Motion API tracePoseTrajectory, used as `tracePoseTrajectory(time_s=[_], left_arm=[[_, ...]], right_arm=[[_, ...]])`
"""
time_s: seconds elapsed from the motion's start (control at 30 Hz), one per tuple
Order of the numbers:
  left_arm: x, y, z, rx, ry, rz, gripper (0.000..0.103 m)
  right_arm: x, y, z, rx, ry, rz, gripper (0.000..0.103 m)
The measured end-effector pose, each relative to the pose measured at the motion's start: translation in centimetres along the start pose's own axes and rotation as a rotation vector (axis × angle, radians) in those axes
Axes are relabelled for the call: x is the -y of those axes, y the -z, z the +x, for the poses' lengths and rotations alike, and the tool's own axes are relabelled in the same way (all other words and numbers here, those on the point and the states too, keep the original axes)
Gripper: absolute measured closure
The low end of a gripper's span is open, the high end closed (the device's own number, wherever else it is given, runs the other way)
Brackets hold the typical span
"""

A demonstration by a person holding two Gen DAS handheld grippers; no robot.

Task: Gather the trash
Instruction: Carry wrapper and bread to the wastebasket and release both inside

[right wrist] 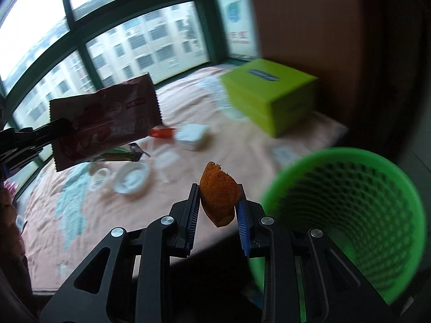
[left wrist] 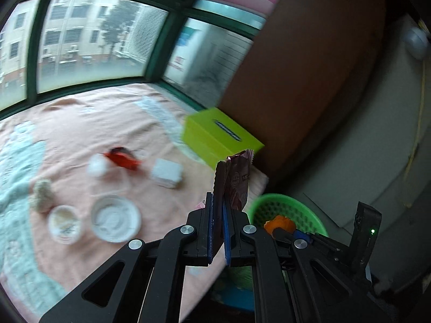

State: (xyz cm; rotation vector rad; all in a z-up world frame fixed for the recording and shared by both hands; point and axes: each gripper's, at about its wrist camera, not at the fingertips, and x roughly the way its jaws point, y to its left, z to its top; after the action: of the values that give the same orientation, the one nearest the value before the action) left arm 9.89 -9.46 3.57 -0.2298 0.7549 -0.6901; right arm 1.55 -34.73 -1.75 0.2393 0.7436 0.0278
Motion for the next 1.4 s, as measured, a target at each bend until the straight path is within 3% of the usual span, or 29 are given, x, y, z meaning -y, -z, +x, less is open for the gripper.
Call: tracePoseTrajectory(time_s=[0.17, 0.4, 0.5, 0.97, 1.1, 1.13, 1.17, 1.4], left_arm=[[4.0, 0.4, 2.7, -0.05, 0.062, 0.058, 0.097], [8.6, 1.5, 6.0, -0.124, 0.115, 0.129, 0.097], [9.8, 1.9, 7.1, -0.145, 0.121, 0.15, 0.097], [14.3, 4.9, 12.1, -0.275, 0.142, 0.216, 0.094], [14.8, 5.5, 12.9, -0.294, 0.16, 0.223, 0.084], [14.9, 5.7, 13.1, -0.301, 0.166, 0.222, 0.07], [15.0, 5.8, 13.2, -0.305, 0.164, 0.22, 0.064], [13.9, 6.0, 12.1, -0.284, 0.139, 0.216, 0.059]], right_arm=[[4.5, 1.6, -2.1, 0.002, 0.096, 0.072, 0.075], [9.0, 3.2, -4.0, 0.006, 0.154, 0.152, 0.073], [10.0, 3.6, -4.9, 0.027, 0.17, 0.176, 0.062], [12.6, 4.7, -8.6, 0.108, 0.186, 0.246, 0.051], [12.9, 5.0, -9.1, 0.118, 0.181, 0.264, 0.051], [12.9, 5.0, -9.1, 0.118, 0.178, 0.266, 0.051], [12.9, 5.1, -9.2, 0.119, 0.178, 0.266, 0.051], [12.1, 4.7, -9.1, 0.122, 0.159, 0.254, 0.051]])
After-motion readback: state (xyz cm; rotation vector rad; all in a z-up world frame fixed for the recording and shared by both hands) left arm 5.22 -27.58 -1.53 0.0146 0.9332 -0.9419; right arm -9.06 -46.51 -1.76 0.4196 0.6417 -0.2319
